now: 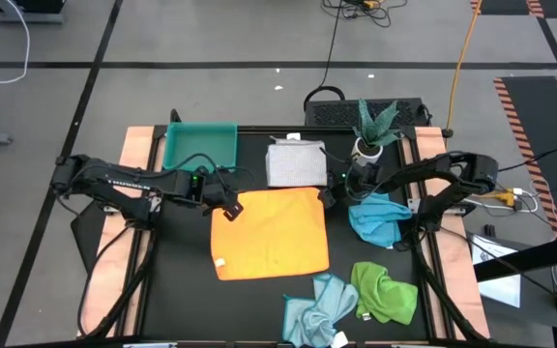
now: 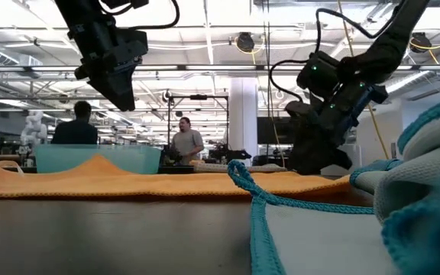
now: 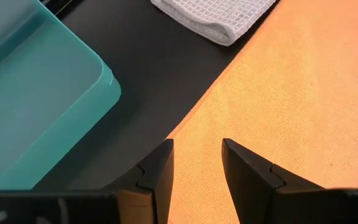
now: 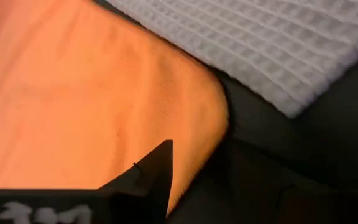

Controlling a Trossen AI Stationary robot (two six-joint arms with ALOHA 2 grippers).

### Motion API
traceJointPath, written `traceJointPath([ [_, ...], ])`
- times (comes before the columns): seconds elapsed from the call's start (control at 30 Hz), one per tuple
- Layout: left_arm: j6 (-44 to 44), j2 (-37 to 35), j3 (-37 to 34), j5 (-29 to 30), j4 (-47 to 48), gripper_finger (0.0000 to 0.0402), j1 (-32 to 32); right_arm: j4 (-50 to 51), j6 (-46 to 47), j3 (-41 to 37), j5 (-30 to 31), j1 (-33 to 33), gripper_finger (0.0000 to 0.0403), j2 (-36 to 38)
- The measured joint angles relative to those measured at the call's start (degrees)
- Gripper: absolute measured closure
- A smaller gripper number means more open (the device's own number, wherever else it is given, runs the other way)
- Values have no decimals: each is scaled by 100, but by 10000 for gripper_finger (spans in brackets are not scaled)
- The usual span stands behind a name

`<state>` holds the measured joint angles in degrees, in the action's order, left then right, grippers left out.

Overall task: Fold microfiber towels
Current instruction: Fold the orange microfiber towel

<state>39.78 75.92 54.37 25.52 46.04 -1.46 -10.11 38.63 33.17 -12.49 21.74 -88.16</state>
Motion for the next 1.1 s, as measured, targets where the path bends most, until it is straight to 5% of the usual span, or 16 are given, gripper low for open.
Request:
traceJointPath([
  [0.3,-6,0,0,-6,9,263,81,-561,-26,4,4,4,272,-319],
  [0.57,-4,0,0,-26,13,263,81,-898,-75,3,35,2,393,-292],
  [0.83,-5,0,1,-57,18,263,79,-849,163,40,64,-68,400,50],
  [1.1,-240,-328,273,27,248,263,19,552,-101,920,650,-585,402,57],
])
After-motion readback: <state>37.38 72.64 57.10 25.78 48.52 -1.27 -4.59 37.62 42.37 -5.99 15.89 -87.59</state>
